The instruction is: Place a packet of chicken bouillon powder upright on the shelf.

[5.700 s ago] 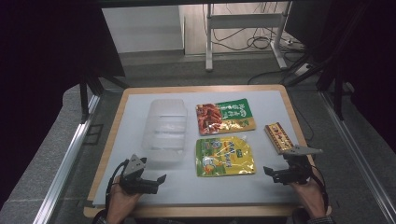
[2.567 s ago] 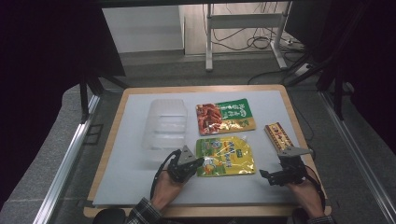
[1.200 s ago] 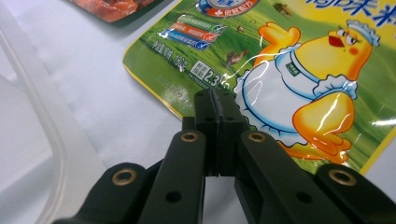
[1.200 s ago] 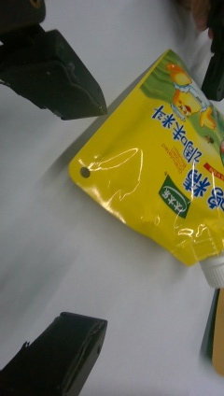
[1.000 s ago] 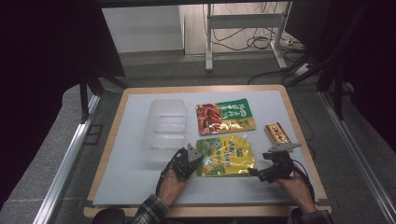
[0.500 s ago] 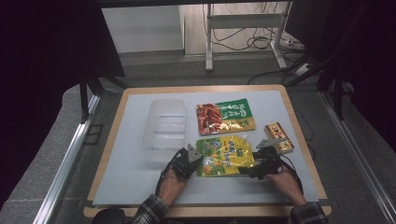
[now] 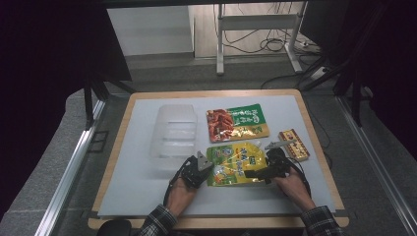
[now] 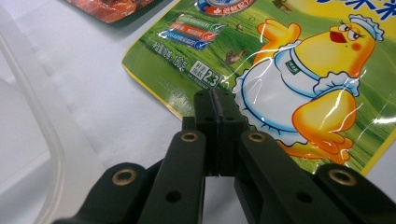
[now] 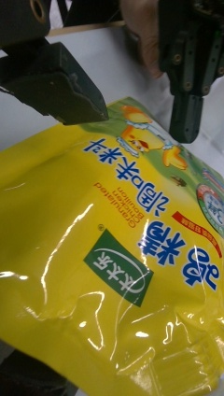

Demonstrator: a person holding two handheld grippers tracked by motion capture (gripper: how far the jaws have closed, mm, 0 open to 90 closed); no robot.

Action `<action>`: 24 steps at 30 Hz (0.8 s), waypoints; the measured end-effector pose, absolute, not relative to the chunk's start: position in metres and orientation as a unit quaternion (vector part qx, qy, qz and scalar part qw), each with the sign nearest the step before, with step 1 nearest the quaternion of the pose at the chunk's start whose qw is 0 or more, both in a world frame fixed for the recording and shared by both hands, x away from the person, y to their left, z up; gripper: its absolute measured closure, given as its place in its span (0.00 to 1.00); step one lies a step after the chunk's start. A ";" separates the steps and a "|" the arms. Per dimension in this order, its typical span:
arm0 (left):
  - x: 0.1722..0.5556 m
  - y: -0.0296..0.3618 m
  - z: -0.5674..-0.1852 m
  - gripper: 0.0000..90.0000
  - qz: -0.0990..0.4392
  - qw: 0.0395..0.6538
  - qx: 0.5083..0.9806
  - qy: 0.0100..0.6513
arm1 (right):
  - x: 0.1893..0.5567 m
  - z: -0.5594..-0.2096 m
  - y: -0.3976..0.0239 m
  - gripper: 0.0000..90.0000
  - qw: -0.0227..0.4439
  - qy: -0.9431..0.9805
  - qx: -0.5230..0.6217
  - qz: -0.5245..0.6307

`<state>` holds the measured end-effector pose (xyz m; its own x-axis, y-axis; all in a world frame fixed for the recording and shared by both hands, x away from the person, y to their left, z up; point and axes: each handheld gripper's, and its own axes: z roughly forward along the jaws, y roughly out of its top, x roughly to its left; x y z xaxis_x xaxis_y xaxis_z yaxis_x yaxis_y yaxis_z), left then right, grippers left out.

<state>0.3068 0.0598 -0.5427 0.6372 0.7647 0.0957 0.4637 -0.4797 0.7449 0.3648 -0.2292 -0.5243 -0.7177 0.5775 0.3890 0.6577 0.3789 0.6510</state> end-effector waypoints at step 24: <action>0.296 0.070 -0.539 0.85 0.231 0.375 0.822 0.360 | 0.367 -0.498 -0.235 0.78 0.062 -0.769 -0.411 -0.485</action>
